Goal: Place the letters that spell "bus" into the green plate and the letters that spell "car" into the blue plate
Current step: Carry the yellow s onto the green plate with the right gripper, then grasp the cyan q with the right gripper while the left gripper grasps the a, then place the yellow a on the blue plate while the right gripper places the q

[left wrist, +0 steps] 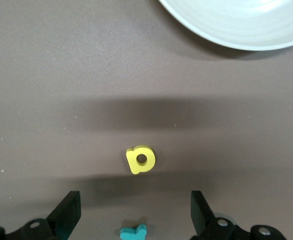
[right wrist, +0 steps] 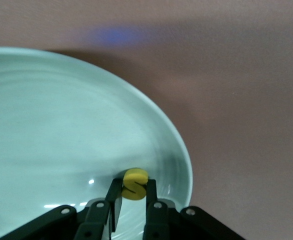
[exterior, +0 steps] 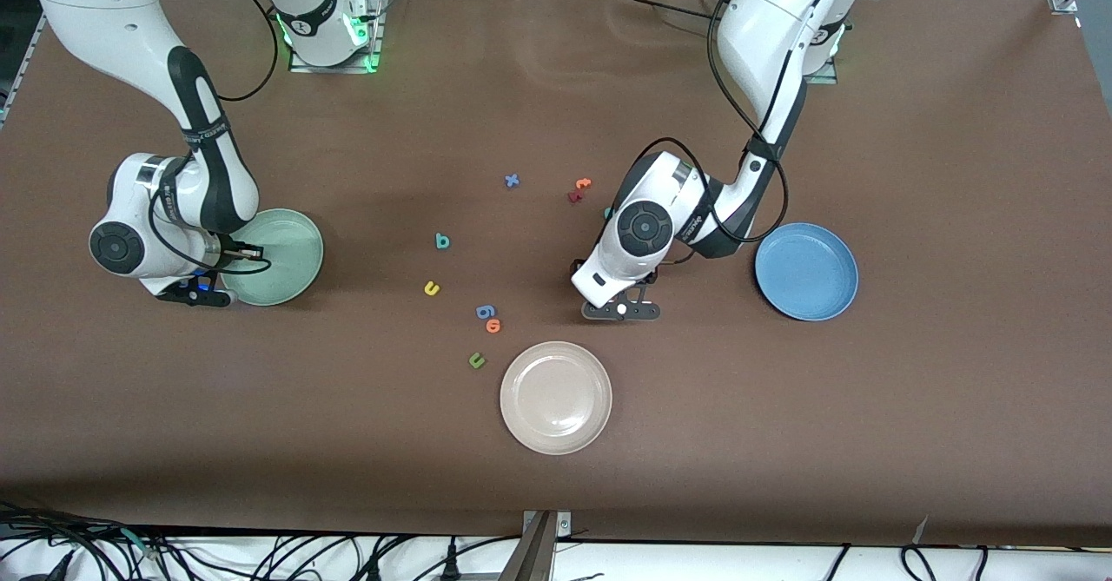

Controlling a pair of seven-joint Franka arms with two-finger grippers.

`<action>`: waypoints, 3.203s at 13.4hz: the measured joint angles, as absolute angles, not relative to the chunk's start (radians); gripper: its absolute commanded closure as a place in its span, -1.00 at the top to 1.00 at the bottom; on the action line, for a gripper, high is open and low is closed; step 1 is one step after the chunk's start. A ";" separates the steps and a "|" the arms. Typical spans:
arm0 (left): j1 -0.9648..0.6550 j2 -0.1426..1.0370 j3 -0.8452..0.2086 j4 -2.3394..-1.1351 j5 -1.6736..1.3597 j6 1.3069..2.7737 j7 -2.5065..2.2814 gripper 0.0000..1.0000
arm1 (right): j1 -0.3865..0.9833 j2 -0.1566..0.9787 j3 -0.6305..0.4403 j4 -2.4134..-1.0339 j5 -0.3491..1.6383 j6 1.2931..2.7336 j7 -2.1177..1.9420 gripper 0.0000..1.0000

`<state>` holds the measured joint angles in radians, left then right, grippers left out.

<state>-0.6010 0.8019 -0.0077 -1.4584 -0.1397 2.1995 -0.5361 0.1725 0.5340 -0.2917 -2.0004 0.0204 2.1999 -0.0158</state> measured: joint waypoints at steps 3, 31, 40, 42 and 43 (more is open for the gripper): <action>-0.601 0.821 -0.007 -1.457 -0.121 2.238 -0.563 0.86 | 0.172 0.534 -0.292 -2.000 0.020 2.200 -0.016 0.96; -0.627 0.864 0.002 -1.438 -0.048 2.307 -0.704 -0.61 | 0.326 0.505 0.182 -2.109 -0.017 2.546 0.770 0.74; -0.555 0.835 0.009 -1.404 -0.046 2.188 -0.584 -0.65 | 0.326 0.490 0.183 -2.131 -0.018 2.573 0.740 -0.89; -0.506 0.788 0.009 -1.402 -0.046 2.100 -0.492 -0.64 | 0.326 0.486 0.183 -2.131 -0.018 2.571 0.740 -0.90; -0.484 0.764 0.010 -1.407 -0.046 2.066 -0.451 -0.64 | 0.326 0.485 0.182 -2.131 -0.018 2.569 0.740 -0.89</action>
